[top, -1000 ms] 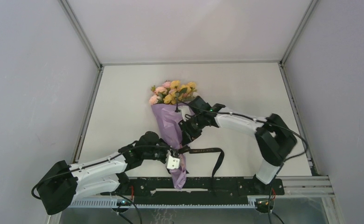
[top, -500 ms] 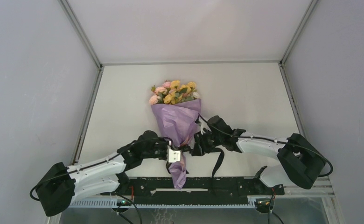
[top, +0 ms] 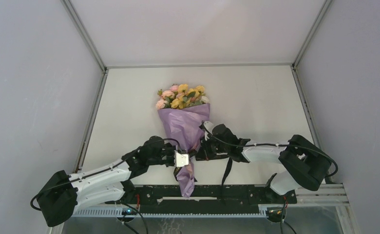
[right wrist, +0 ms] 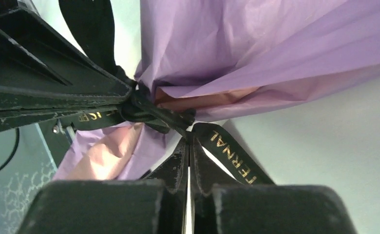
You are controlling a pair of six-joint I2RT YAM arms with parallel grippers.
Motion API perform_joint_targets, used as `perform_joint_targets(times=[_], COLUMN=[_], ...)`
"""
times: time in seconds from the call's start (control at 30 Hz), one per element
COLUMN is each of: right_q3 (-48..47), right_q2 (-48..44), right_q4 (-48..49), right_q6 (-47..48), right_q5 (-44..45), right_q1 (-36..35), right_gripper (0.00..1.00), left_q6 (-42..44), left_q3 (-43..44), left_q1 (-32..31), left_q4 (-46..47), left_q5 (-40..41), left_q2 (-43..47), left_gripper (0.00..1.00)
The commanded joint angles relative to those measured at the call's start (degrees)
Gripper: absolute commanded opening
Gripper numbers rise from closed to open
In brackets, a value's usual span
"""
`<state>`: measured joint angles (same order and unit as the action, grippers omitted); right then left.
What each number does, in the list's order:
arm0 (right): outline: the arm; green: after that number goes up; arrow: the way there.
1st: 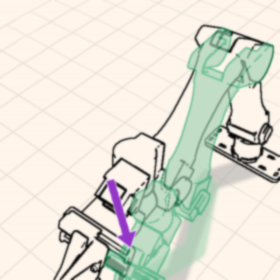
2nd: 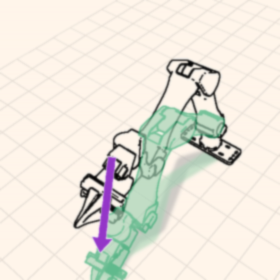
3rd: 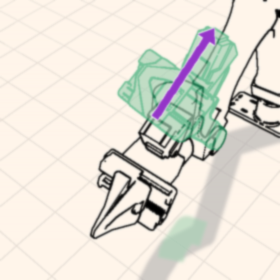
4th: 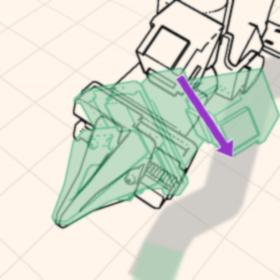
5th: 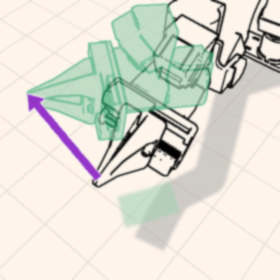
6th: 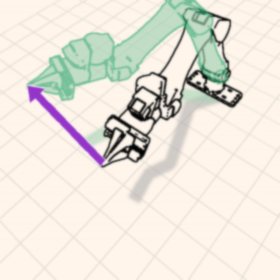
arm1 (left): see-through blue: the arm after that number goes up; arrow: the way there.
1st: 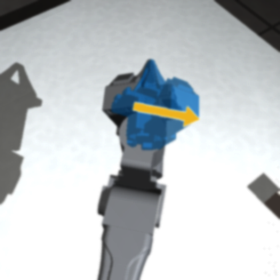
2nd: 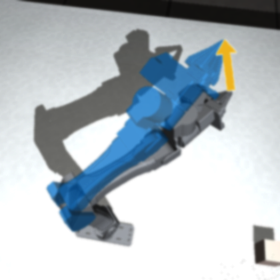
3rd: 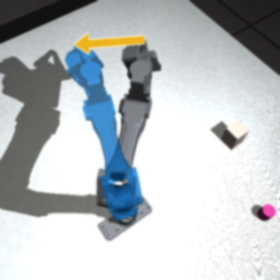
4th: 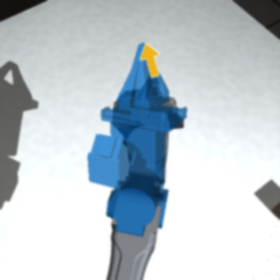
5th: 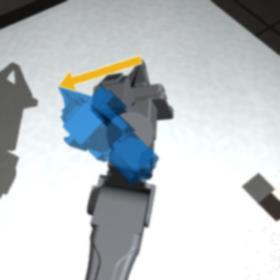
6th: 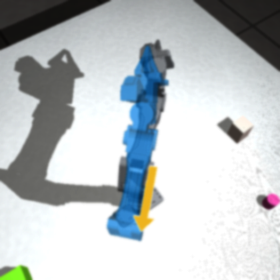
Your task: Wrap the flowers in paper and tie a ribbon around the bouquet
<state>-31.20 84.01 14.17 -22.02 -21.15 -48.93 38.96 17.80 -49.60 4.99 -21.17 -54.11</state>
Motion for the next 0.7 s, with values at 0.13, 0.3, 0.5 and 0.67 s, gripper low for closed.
perform_joint_targets(times=[0.13, 0.3, 0.5, 0.67], right_q3=[0.09, 0.04, 0.07, 0.08], right_q2=[-0.18, 2.53, 4.75, 4.77], right_q4=[10.67, 16.32, 18.22, 19.22], right_q6=[-2.18, -6.57, -10.14, -10.77], right_q5=[-1.24, -1.13, 3.96, 7.01], right_q1=[-6.05, -5.56, -3.24, -2.98], right_gripper=[0.0, 0.0, 0.0, 0.0], left_q6=[-3.72, -3.39, -4.03, -4.34], left_q3=[3.85, 4.05, 4.24, 4.42], left_q1=[-0.07, 0.29, 0.47, 0.55], left_q4=[0.77, -0.78, -0.61, -0.78], left_q5=[-0.06, -0.01, 0.23, 0.02], left_q2=[1.44, 1.89, 2.13, 1.99], left_gripper=[0.0, 0.0, 0.0, 0.0])
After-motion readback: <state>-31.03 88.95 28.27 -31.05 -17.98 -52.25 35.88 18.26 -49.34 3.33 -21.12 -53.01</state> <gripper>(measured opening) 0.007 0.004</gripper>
